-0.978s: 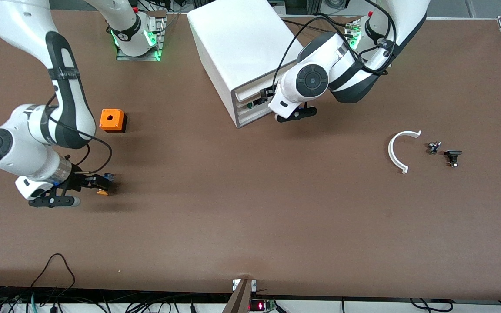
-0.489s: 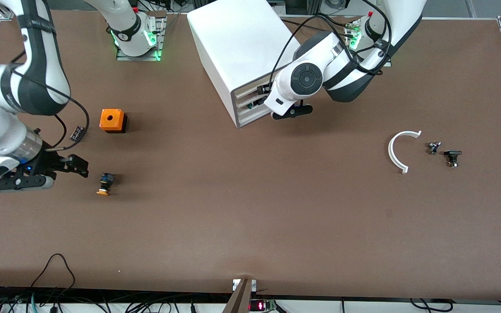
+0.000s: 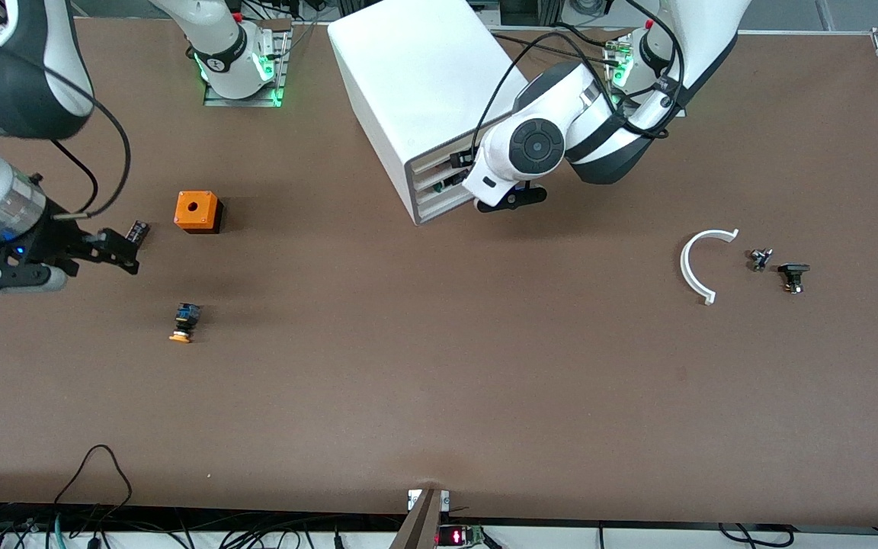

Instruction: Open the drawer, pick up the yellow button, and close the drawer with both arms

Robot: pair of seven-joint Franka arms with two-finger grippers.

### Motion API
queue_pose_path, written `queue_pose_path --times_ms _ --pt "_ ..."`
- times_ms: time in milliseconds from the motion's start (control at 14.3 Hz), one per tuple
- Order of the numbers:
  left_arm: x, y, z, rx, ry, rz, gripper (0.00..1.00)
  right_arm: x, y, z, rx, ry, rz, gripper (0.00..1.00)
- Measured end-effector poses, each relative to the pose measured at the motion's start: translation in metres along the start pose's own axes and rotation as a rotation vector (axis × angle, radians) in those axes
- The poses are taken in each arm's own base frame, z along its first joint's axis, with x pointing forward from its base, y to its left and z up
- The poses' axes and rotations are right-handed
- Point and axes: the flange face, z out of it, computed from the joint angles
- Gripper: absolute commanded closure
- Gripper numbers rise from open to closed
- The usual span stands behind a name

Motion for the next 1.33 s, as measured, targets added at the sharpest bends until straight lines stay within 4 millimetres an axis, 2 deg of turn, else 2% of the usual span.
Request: queue_pose_path --times_ms 140,210,349,629,769,978,1188,1328 --pt "0.001 0.001 -0.008 -0.013 0.007 0.000 0.00 -0.010 0.003 -0.023 0.003 0.012 0.005 0.01" --pt "0.004 0.001 -0.018 -0.029 0.015 -0.004 0.00 -0.013 0.004 -0.033 0.003 0.024 0.007 0.01" --pt "0.014 -0.005 -0.051 -0.062 0.049 -0.013 0.00 -0.019 0.002 -0.049 0.004 0.038 0.003 0.01" --pt "0.044 -0.044 -0.137 0.012 0.250 0.034 0.00 -0.040 0.001 -0.070 0.005 -0.018 0.005 0.01" --pt "0.060 -0.072 -0.180 0.026 0.315 0.116 0.00 -0.044 0.001 -0.082 0.005 -0.030 0.004 0.01" --pt "0.093 -0.134 -0.237 -0.002 0.369 0.251 0.00 -0.045 0.001 -0.097 0.005 -0.033 0.005 0.01" --pt "0.112 -0.190 -0.274 0.000 0.389 0.360 0.00 -0.045 -0.004 -0.099 0.005 -0.031 -0.004 0.01" --pt "0.113 -0.215 -0.296 0.019 0.414 0.409 0.00 -0.045 -0.012 -0.100 0.006 -0.028 -0.018 0.01"
